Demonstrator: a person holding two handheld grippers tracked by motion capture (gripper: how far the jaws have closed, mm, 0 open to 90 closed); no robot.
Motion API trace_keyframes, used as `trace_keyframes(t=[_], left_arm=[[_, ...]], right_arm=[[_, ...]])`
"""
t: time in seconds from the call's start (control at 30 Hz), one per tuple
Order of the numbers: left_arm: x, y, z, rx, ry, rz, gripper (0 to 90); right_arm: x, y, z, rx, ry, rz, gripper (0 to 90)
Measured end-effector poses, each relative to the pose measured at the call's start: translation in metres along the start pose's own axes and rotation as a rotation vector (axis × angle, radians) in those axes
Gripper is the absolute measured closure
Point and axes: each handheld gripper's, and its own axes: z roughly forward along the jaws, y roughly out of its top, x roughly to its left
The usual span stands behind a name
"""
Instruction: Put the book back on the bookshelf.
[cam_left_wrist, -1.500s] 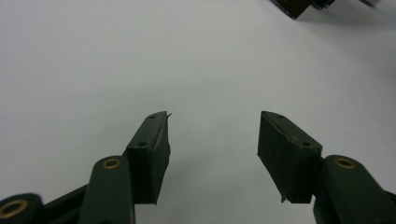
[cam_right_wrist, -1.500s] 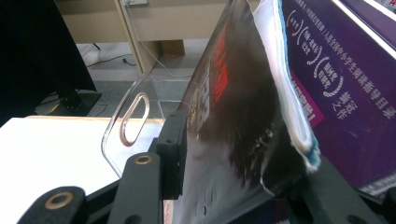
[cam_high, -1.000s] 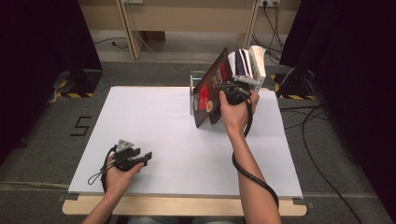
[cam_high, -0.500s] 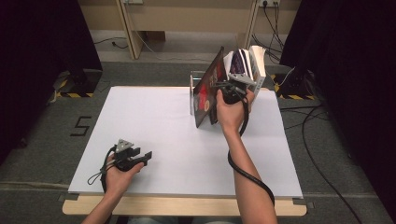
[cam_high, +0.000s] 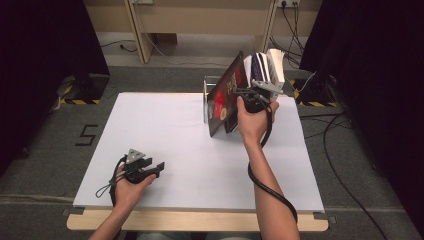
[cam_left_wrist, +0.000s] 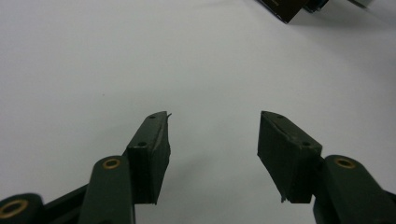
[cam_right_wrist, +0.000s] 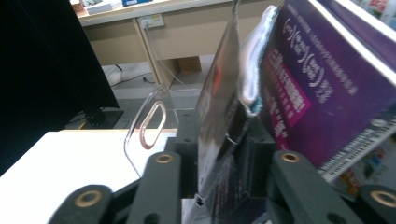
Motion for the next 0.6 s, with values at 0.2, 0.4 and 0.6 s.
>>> trace_keyframes(t=[0.2, 0.4, 0.6], left_arm=[[-0.003, 0.002, 0.000, -0.009, -0.010, 0.013, 43.3], [-0.004, 0.001, 0.001, -0.008, -0.015, 0.013, 43.3], [-0.003, 0.001, 0.001, -0.008, -0.018, 0.013, 43.4]], right_arm=[[0.003, 0.002, -0.003, -0.004, 0.015, -0.007, 81.7], [0.018, 0.005, -0.002, -0.014, 0.040, -0.034, 82.3], [0.033, 0.007, 0.000, -0.020, 0.058, -0.067, 83.0]])
